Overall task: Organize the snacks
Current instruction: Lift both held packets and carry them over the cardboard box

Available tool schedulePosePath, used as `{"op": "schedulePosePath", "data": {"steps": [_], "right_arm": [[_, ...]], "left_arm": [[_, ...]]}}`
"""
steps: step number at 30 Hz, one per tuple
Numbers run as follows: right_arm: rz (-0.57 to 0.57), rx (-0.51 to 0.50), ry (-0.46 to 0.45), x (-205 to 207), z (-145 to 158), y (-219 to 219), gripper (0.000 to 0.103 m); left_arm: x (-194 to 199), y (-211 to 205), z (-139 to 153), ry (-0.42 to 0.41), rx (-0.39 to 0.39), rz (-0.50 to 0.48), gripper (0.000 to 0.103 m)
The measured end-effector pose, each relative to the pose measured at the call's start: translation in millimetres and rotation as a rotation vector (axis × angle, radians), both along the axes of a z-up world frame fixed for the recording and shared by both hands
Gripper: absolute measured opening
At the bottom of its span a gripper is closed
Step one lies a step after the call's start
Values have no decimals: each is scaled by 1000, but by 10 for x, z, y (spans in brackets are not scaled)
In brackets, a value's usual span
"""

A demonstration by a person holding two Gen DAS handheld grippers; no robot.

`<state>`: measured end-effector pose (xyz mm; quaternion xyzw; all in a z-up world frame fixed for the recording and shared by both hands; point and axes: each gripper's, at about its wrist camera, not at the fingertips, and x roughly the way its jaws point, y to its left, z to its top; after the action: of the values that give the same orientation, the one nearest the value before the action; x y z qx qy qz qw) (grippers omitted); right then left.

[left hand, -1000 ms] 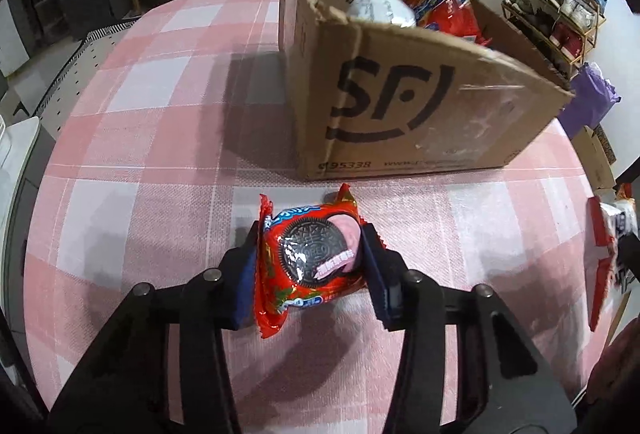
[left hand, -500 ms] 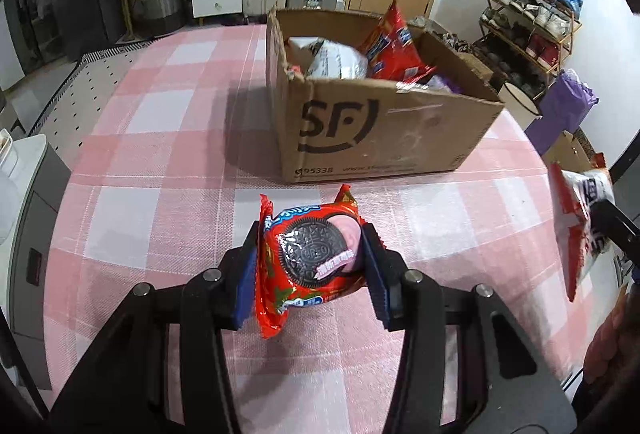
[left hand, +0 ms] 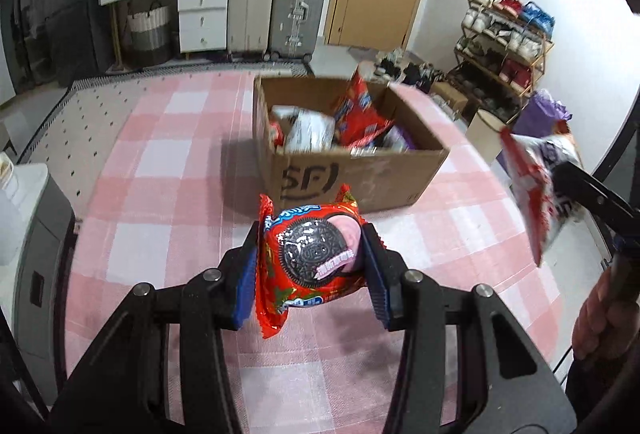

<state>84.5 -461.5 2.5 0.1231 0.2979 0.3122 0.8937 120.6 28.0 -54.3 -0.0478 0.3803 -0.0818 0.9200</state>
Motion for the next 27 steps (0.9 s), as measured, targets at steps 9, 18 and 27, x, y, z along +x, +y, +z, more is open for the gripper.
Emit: {"op": "schedulePosePath", "data": {"steps": [9,18,27], "right_arm": [[60,-14,-66,283,457,169,48],[25,-53,-81,729,689,262,48],[24,-84,-86,1106,803,323,48]], "left_arm": [[5,-43,462,-60,-3,-28,43],[361,-53,777,-72,-8,-43,43],[827,-23,1085,-95,-39,-24,43]]}}
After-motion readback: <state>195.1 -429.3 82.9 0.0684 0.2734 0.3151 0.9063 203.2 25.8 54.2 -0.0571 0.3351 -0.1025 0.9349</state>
